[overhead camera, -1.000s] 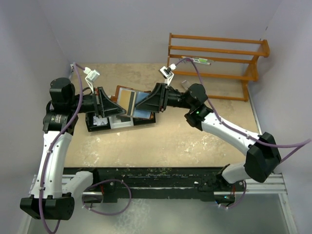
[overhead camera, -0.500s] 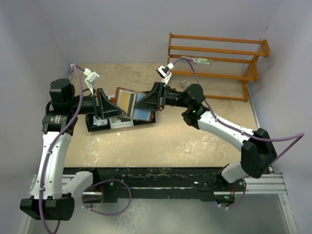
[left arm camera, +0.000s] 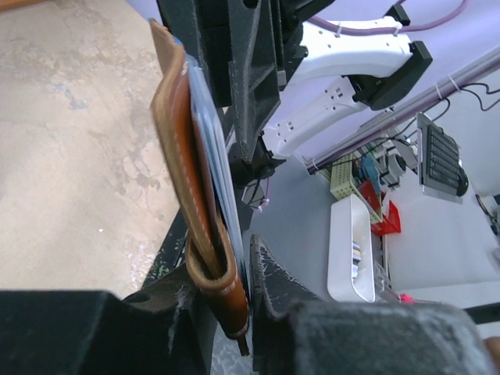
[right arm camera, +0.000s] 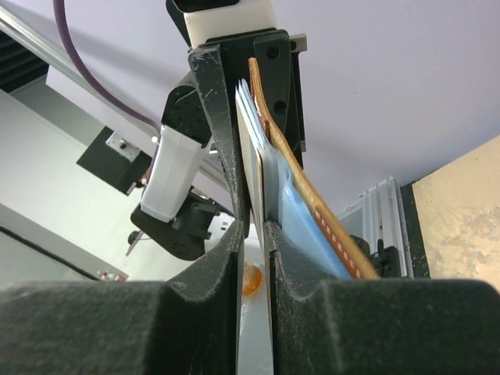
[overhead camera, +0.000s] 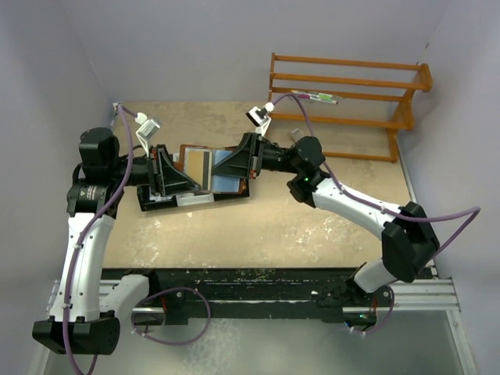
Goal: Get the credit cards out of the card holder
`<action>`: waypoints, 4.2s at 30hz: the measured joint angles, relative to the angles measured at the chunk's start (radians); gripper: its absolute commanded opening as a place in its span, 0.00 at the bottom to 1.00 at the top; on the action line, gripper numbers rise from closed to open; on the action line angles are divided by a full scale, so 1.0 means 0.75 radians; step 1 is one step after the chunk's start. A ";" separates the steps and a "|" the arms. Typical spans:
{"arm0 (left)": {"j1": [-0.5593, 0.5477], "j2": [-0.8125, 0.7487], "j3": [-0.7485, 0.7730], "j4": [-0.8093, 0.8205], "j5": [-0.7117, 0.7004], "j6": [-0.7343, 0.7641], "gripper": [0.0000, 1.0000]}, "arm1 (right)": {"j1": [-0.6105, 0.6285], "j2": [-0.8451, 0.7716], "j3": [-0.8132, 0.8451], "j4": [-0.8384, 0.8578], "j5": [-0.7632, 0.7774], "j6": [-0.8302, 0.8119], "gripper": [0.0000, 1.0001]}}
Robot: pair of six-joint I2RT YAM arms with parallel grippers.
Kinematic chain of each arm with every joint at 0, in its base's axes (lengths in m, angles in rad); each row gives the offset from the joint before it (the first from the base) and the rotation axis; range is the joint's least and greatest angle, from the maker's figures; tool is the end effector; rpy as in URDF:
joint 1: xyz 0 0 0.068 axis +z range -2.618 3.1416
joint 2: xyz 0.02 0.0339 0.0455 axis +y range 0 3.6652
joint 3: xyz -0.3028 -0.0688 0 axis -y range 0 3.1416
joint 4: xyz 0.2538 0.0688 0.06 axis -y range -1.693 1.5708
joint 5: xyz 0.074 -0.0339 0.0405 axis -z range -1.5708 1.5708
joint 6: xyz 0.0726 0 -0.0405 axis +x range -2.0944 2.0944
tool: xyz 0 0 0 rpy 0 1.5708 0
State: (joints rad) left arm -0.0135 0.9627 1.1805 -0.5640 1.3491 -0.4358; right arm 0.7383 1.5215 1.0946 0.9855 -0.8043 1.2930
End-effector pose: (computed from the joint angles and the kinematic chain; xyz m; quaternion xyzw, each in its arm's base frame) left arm 0.1655 -0.0731 0.4449 0.2170 0.7001 -0.5982 0.3237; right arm 0.2358 0.2853 0.4314 -0.2071 0.5228 0.7840 0.2630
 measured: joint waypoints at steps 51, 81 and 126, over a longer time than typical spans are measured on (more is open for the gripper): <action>-0.002 -0.014 0.130 -0.369 0.132 0.366 0.24 | 0.134 -0.024 0.040 -0.089 0.041 -0.065 0.00; -0.002 -0.005 0.132 -0.320 0.131 0.335 0.21 | 0.033 -0.121 -0.051 -0.242 0.025 -0.140 0.00; -0.003 0.066 0.192 -0.700 0.005 0.679 0.23 | 0.122 0.029 0.265 -0.435 -0.036 -0.305 0.33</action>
State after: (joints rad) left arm -0.0154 1.0119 1.3247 -1.0893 1.3525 0.0734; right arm 0.8299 1.5433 1.2934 0.6594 -0.8310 1.0641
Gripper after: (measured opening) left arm 0.225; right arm 0.356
